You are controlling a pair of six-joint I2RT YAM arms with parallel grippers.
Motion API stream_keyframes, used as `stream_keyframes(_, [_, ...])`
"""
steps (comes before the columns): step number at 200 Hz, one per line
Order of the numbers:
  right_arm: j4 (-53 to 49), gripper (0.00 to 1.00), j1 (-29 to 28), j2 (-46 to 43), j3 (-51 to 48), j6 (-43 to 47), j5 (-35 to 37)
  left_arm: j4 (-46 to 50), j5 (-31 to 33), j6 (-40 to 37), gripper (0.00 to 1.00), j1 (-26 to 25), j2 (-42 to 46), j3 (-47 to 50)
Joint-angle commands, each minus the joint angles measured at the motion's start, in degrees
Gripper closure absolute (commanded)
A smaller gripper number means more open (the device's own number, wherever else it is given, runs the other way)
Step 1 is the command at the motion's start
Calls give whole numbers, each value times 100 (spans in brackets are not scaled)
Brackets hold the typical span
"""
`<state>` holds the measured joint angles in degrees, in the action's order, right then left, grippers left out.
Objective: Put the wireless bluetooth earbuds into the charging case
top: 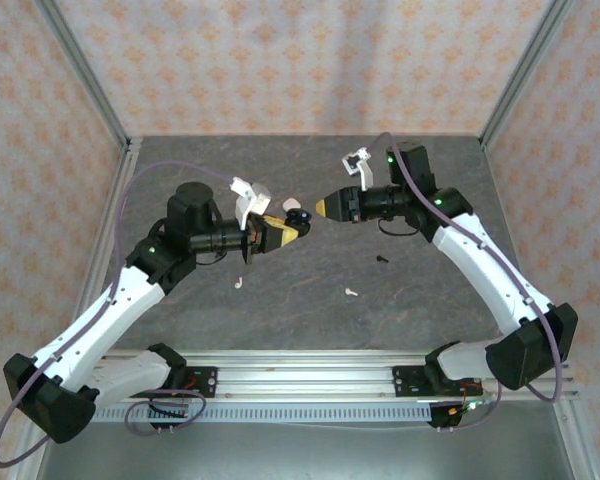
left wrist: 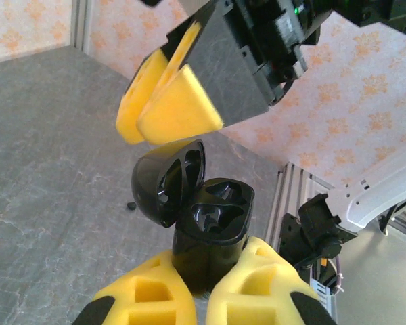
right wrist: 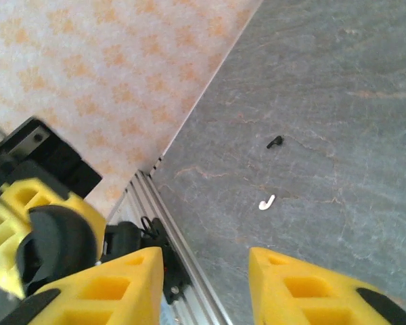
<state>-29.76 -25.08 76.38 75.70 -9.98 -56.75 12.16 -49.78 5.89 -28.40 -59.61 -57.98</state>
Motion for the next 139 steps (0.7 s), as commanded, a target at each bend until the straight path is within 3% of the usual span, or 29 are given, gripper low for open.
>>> stream_keyframes(1, [580,58,-20,-200,-199,-838,305,-277,308,-76,100,-18,108,143])
stream_keyframes(61, [2552,39,-80,-826,-1392,-3305,464,-828,959,74,100,-16,292,496])
stream_keyframes(94, [3152,33,-401,-1038,-1724,-3853,806,-1195,1159,227,100,-28,329,641])
stream_keyframes(139, [3562,32,-697,-534,-1634,-4431,778,-1257,1032,277,100,-111,166,533])
